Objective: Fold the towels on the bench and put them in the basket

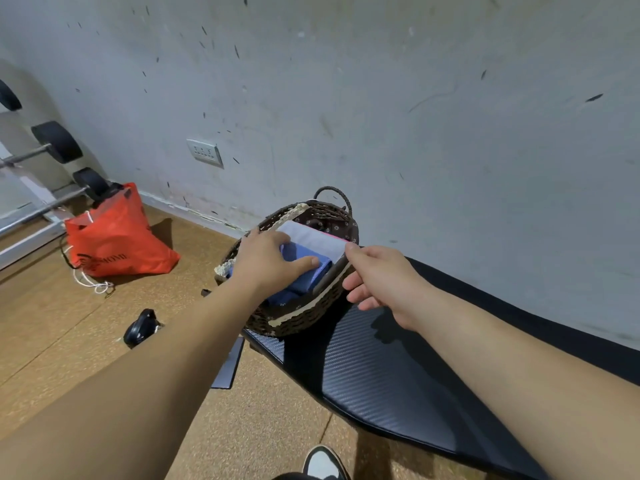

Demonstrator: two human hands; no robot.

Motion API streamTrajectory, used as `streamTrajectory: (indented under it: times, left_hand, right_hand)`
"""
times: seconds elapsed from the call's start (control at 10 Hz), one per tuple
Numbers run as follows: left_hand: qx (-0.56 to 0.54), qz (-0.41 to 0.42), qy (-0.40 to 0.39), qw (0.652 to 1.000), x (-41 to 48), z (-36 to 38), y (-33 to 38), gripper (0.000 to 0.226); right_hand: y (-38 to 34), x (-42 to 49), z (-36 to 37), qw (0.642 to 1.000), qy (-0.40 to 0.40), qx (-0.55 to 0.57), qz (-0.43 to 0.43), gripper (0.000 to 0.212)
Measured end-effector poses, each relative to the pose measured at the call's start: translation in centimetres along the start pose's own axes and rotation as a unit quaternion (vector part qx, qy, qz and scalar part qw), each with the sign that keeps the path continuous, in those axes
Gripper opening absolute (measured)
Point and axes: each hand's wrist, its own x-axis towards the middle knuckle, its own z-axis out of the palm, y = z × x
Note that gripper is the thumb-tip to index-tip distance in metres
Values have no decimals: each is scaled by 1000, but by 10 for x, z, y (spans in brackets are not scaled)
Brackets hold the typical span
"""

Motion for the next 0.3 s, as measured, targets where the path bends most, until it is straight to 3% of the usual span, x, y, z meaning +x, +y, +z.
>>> streamTrajectory:
  times: [0.1,0.3]
  left_hand:
    - [-95,47,65,992,-30,2,24,62]
    - [-248,86,65,963,-90,28,101,53]
  right_hand:
    - [-3,-21,-21,1000,3,-17,-12,36]
    - [21,-78,-84,995,76,-47,-45,34]
